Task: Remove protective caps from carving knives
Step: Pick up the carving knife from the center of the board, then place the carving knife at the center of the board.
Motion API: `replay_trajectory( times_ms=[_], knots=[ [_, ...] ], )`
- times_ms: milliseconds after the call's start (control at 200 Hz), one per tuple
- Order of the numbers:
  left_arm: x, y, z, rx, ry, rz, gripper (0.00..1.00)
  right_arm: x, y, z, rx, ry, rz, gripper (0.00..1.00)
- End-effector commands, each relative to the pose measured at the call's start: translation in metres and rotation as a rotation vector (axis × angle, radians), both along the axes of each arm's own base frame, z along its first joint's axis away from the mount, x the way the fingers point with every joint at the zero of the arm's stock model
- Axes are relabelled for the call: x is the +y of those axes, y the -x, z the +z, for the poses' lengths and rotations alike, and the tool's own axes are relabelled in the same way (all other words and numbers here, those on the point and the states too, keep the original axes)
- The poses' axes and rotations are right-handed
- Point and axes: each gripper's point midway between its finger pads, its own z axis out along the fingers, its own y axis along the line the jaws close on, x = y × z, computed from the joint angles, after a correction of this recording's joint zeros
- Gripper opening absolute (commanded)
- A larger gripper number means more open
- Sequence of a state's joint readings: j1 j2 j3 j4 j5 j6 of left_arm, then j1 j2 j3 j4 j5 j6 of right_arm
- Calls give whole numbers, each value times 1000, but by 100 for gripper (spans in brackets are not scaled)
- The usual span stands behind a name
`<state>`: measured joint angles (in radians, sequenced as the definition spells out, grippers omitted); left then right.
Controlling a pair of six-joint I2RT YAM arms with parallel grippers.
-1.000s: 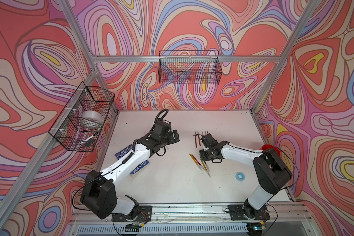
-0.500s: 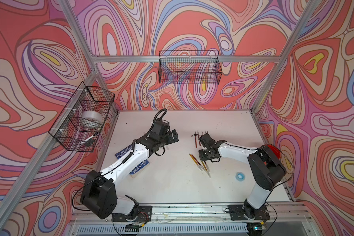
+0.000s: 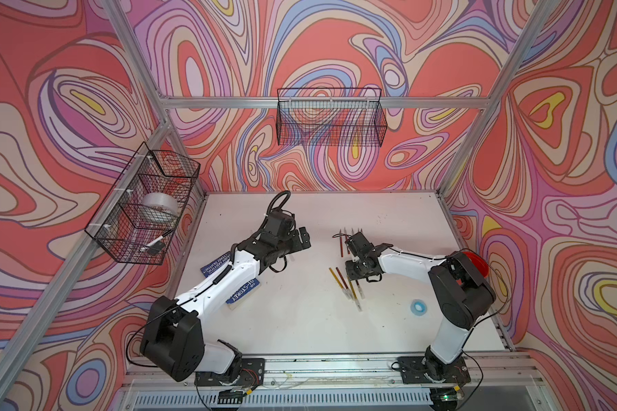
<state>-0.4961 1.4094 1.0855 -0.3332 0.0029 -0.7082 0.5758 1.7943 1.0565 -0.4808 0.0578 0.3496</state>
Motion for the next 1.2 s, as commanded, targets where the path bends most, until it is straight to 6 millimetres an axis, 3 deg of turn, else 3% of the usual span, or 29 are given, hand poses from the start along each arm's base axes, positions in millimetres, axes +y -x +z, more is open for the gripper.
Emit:
replay_trajectory(
  times_ms=[0,85,105,366,501,636,776,961,1022,1062,1197],
  knots=[
    [4,1,-2,8,6,13,97,-3,1,6,-5,21,9,8],
    [4,2,-1,7,7,13,97,-5,2,8,-1,33,14,6],
    [4,2,-2,8,7,13,97,-3,0,19,-26,17,14,6],
    [7,5,0,1,4,16,97,1,1,60,-80,-48,17,5],
    [12,9,4,-11,-2,27,98,16,7,80,-82,-167,25,5],
    [20,14,6,-23,-16,39,98,45,21,86,-49,-307,47,3],
    [33,24,6,-33,-35,66,98,80,36,82,-23,-349,98,3],
    [62,38,4,-32,-53,145,98,126,56,55,48,-374,169,3],
    [71,44,5,-36,-49,174,98,136,60,46,65,-364,183,3],
    [77,47,4,-35,-48,191,98,140,63,29,95,-341,187,3],
    [88,59,4,-45,-60,206,98,151,67,13,130,-347,183,5]
  ],
)
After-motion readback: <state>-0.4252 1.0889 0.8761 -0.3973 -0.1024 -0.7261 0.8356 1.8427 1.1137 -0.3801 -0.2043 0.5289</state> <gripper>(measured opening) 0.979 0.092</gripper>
